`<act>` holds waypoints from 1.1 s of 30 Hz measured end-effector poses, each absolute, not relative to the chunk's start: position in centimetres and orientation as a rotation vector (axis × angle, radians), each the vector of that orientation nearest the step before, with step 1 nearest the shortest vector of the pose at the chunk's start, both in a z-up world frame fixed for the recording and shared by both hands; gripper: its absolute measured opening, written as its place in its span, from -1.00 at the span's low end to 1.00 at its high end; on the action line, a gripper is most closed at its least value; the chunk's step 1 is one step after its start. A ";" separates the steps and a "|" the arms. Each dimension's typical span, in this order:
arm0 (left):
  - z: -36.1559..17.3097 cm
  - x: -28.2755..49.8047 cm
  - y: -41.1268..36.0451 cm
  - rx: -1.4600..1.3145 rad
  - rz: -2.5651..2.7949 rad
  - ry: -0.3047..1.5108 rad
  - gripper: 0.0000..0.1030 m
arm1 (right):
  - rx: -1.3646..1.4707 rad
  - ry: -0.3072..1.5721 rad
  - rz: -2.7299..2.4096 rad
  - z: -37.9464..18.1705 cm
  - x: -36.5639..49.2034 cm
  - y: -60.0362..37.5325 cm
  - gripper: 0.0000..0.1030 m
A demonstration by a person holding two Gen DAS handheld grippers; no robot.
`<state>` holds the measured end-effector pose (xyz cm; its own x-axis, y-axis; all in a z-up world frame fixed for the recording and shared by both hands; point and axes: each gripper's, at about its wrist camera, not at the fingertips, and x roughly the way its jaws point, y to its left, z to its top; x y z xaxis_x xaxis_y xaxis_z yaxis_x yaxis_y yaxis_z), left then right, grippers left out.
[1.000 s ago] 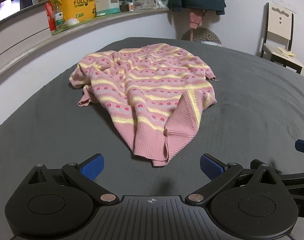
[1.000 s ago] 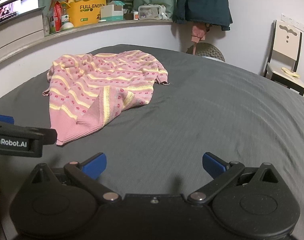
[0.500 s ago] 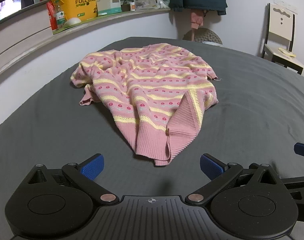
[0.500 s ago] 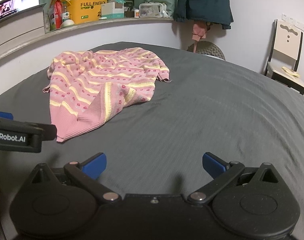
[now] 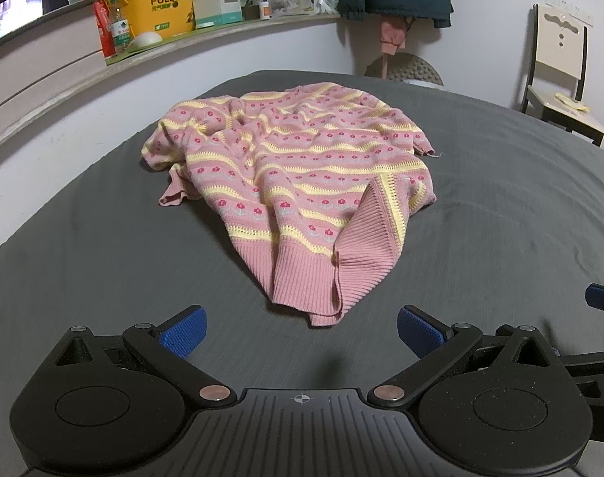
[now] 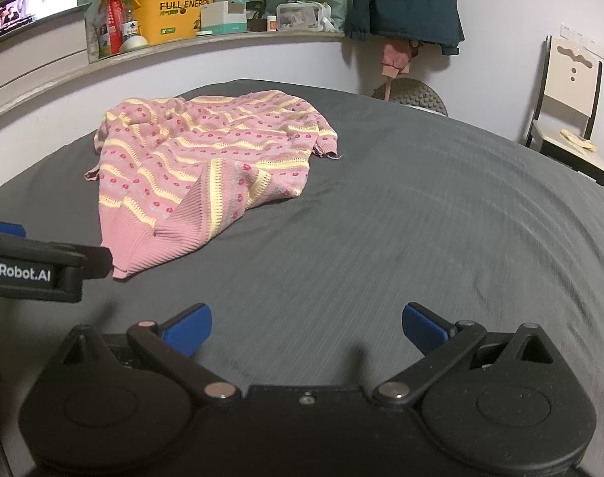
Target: Fold clothes
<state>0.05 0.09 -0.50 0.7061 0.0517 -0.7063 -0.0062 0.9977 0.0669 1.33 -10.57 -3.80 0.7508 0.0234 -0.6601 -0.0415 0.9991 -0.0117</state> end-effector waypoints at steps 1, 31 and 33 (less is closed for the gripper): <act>-0.5 0.1 0.1 0.061 0.032 0.787 1.00 | -0.026 0.721 0.035 -3.8 1.3 -10.6 1.00; -0.5 0.4 1.6 0.047 0.086 0.791 1.00 | -0.006 0.714 0.070 -4.3 1.2 -11.2 1.00; -0.4 0.4 2.2 0.037 0.125 0.781 1.00 | -0.006 0.701 0.086 -4.3 1.5 -11.2 1.00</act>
